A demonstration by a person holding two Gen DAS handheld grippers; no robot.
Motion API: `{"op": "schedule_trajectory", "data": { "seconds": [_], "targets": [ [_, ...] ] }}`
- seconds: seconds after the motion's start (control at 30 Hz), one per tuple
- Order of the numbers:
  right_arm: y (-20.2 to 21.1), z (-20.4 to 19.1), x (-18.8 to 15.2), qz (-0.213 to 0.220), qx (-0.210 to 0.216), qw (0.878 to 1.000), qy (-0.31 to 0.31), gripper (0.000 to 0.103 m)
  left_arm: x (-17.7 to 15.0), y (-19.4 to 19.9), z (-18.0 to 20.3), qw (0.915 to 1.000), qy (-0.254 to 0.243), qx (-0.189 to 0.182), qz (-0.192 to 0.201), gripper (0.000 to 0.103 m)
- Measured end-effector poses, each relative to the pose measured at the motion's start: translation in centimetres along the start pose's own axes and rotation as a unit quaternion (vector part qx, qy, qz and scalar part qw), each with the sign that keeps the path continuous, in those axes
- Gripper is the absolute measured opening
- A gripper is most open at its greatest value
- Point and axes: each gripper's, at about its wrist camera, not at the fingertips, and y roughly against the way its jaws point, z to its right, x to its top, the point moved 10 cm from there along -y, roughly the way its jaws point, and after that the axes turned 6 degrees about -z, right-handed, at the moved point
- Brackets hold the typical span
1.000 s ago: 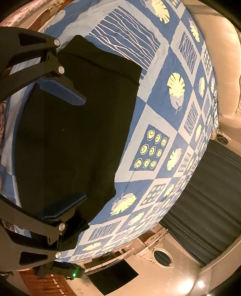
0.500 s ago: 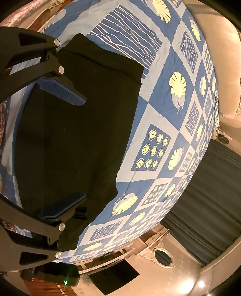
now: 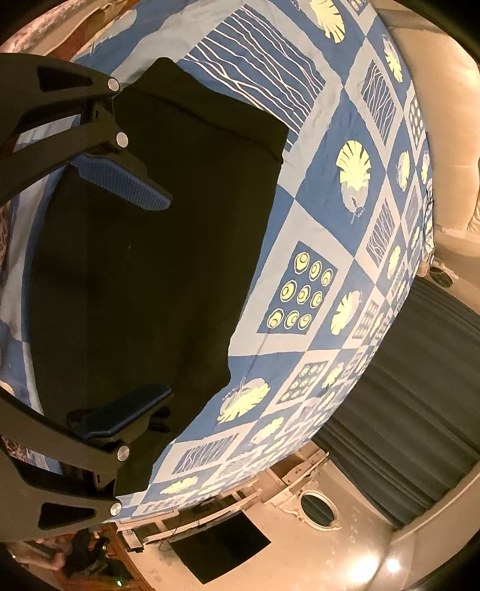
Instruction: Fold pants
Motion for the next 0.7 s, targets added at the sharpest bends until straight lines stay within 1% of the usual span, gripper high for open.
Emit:
{"op": "schedule_trajectory", "data": {
  "seconds": [0.03, 0.07, 0.1, 0.17, 0.23, 0.27, 0.33, 0.37, 0.4, 0.43, 0.47, 0.5, 0.57, 0.63, 0.67, 0.7],
  "targets": [
    [0.0, 1.5, -0.1, -0.006, 0.014, 1.000, -0.024, 0.076, -0.1, -0.1, 0.0, 1.0000, 0.000, 0.001, 0.000, 0.094],
    [-0.4, 3.5, -0.7, -0.024, 0.039, 0.997, -0.062, 0.076, -0.3, -0.2, 0.1, 1.0000, -0.001, 0.001, -0.002, 0.094],
    [-0.9, 4.2, -1.1, -0.036, 0.056, 0.995, -0.077, 0.076, -0.4, -0.4, 0.2, 1.0000, -0.002, 0.001, -0.005, 0.094],
    [-2.5, 4.9, -2.4, -0.068, 0.107, 0.987, -0.100, 0.076, -0.7, -0.6, 0.3, 0.9999, -0.006, 0.003, -0.009, 0.094],
    [-4.0, 5.2, -3.4, -0.095, 0.129, 0.981, -0.109, 0.076, -1.0, -0.7, 0.5, 0.9998, -0.011, 0.006, -0.012, 0.094],
    [-4.7, 5.0, -3.8, -0.109, 0.140, 0.978, -0.107, 0.075, -1.1, -0.8, 0.5, 0.9998, -0.014, 0.007, -0.012, 0.094],
    [-5.6, 4.9, -4.3, -0.125, 0.139, 0.977, -0.099, 0.064, -1.2, -0.9, 0.5, 0.9998, -0.015, 0.008, -0.013, 0.094],
    [-6.0, 4.9, -4.6, -0.134, 0.135, 0.977, -0.091, 0.056, -1.2, -0.9, 0.5, 0.9998, -0.015, 0.008, -0.014, 0.094],
    [-6.2, 5.0, -4.6, -0.136, 0.126, 0.979, -0.081, 0.043, -1.3, -0.9, 0.4, 0.9998, -0.014, 0.010, -0.013, 0.094],
    [-6.4, 5.3, -4.7, -0.141, 0.115, 0.981, -0.069, 0.036, -1.3, -1.0, 0.4, 0.9998, -0.013, 0.010, -0.014, 0.094],
    [-6.4, 5.4, -4.8, -0.144, 0.113, 0.981, -0.064, 0.027, -1.4, -1.1, 0.3, 0.9997, -0.012, 0.010, -0.016, 0.094],
    [-6.4, 5.7, -4.8, -0.144, 0.114, 0.981, -0.062, 0.023, -1.5, -1.2, 0.2, 0.9997, -0.012, 0.010, -0.018, 0.094],
    [-6.6, 5.9, -5.1, -0.145, 0.105, 0.983, -0.044, 0.021, -1.6, -1.4, 0.2, 0.9996, -0.013, 0.012, -0.021, 0.094],
    [-6.9, 5.9, -5.3, -0.148, 0.101, 0.983, -0.031, 0.021, -1.7, -1.5, 0.1, 0.9996, -0.012, 0.012, -0.023, 0.094],
    [-6.9, 5.8, -5.3, -0.149, 0.108, 0.982, -0.033, 0.022, -1.7, -1.6, 0.1, 0.9996, -0.011, 0.012, -0.024, 0.094],
    [-6.9, 5.8, -5.3, -0.149, 0.115, 0.982, -0.032, 0.025, -1.8, -1.6, 0.0, 0.9996, -0.010, 0.011, -0.024, 0.094]
  ]
}}
